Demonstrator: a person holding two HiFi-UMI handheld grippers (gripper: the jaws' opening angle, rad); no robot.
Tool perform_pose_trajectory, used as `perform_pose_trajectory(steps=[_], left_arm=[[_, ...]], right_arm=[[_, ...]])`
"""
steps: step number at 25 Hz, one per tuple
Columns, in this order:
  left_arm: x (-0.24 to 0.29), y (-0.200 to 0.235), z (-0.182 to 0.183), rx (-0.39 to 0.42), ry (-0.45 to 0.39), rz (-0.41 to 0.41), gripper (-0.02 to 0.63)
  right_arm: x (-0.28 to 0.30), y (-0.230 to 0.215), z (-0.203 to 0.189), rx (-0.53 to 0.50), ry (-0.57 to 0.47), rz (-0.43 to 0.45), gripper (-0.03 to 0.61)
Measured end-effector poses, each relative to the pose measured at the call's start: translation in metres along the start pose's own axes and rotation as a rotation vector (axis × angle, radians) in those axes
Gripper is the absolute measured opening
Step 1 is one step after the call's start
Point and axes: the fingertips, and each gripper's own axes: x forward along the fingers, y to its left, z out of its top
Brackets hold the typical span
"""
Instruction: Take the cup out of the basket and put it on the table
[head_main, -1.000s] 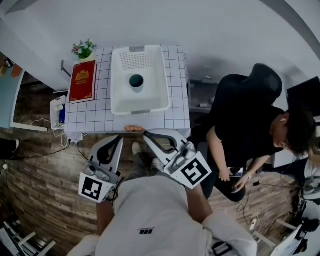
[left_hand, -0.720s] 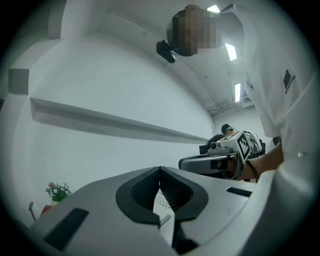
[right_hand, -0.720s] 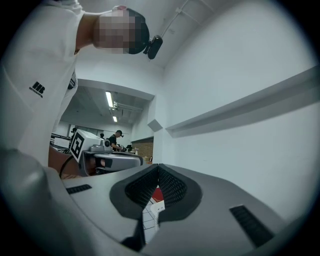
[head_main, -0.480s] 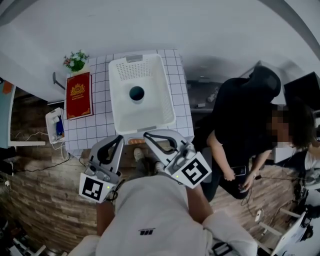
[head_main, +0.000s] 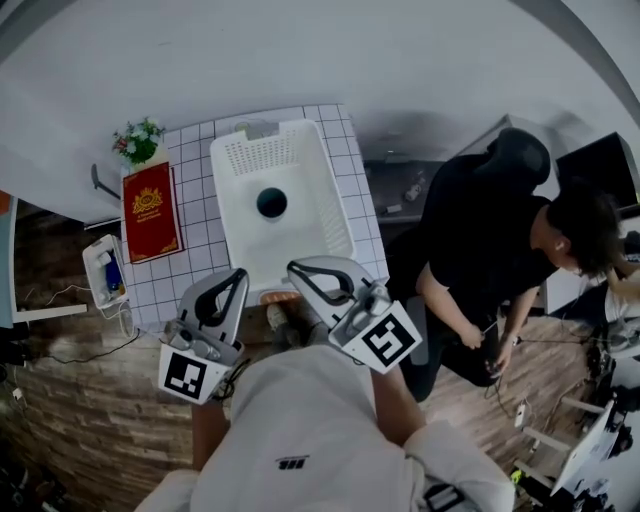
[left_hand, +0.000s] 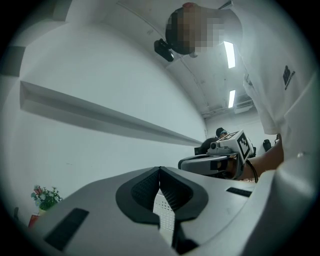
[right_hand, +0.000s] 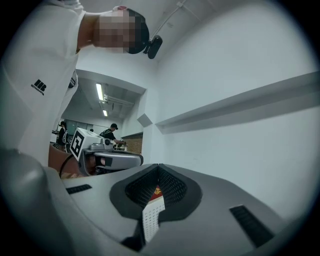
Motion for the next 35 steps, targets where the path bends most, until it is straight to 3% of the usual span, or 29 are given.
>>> perform_pose_trajectory(steps=[6,18,29,31,35], left_arm=[[0.012,0.015,-0.003,-0.013,0.005,-0.004,0.011],[0.047,0.043,-0.016,-0.023,0.034,0.067,0.011],[0.066,0.064,-0.032,-0.046,0.051,0.077,0.011],[0.069,0.067,-0.034,-0.050,0.055,0.077,0.011],[0.074,0.070,-0.036,-0.054,0.058,0.077,0.011]], right_arm=[[0.010,-0.017,-0.002,-0.004,0.012,-0.014,0.012],[0.033,-0.059,-0.011,0.014,0.007,0.059,0.012],[0.050,-0.081,-0.026,0.022,0.028,0.070,0.012],[0.051,-0.083,-0.035,0.010,0.063,0.087,0.012],[0.049,-0.088,-0.067,-0.074,0.244,0.147,0.012]])
